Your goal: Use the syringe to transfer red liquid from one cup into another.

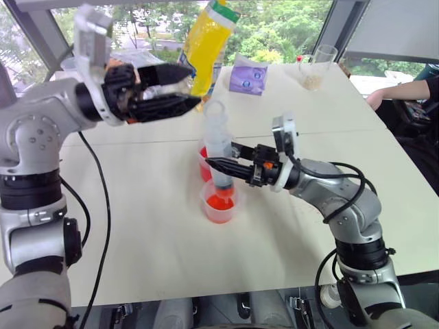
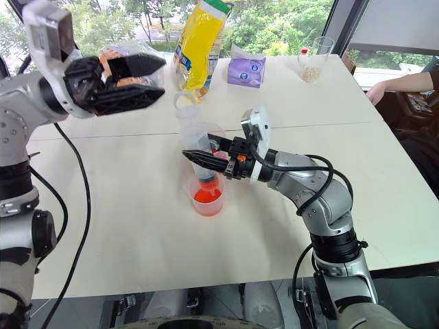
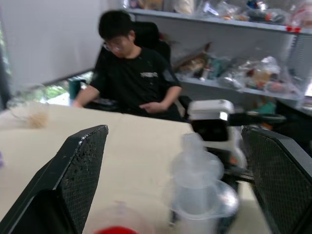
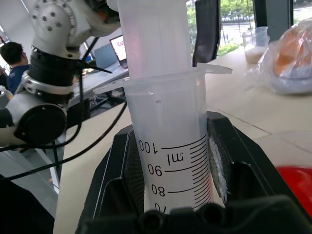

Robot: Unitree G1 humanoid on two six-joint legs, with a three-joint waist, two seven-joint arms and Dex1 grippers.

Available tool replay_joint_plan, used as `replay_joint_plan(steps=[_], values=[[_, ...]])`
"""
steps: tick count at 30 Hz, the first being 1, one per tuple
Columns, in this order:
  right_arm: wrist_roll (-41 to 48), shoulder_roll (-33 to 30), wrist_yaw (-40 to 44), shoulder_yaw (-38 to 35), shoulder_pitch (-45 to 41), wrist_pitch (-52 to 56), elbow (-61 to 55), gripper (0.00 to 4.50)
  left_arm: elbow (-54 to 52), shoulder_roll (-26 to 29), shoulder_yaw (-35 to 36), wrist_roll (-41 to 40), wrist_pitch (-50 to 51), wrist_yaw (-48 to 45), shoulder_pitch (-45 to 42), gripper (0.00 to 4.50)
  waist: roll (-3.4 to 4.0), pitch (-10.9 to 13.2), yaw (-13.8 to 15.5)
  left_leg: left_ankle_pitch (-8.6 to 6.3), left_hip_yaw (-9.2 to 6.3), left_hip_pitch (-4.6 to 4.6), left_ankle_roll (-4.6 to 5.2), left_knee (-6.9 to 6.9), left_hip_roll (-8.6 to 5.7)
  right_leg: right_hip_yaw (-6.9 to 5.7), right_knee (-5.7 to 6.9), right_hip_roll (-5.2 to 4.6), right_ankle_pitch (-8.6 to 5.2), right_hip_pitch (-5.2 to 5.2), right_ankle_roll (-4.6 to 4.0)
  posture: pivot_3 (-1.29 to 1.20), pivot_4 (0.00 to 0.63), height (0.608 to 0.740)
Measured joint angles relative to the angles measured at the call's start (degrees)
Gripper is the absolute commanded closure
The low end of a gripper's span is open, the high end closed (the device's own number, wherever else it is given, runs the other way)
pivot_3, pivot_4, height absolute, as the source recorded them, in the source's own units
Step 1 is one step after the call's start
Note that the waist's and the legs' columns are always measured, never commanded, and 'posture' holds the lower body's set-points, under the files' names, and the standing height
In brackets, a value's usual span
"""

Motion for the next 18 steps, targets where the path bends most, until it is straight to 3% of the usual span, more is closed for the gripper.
replay_joint_plan(steps=[12, 15, 18], values=[[-0.46, 0.02, 0.13, 0.03, -0.15, -0.62, 0.19, 3.09, -3.42, -0.97, -1.84, -0.01, 0.86, 4.37, 1.9, 0.02, 0.0, 0.0, 0.11, 0.0, 0.0, 0.01, 0.0, 0.01, -0.02, 0.0, -0.01, 0.01, 0.0, 0.02, 0.0, 0.0, 0.15, 0.74], [-0.46, 0.03, 0.16, 0.03, -0.22, -0.61, 0.19, 3.09, -3.35, -1.94, -2.63, 0.3, 0.84, 4.87, 1.91, 0.82, 0.0, 0.0, 0.12, 0.0, 0.0, 0.01, 0.0, 0.01, -0.02, 0.0, -0.01, 0.0, 0.0, 0.03, 0.0, 0.0, 0.15, 0.74], [-0.47, 0.03, 0.14, 0.03, -0.22, -0.61, 0.19, 3.09, -3.35, -2.73, -2.73, 0.24, 0.87, 5.35, 1.9, 2.33, 0.0, 0.0, 0.1, 0.0, -0.01, 0.01, -0.01, 0.01, -0.02, 0.0, -0.01, 0.01, 0.0, 0.02, 0.0, 0.0, 0.15, 0.74]])
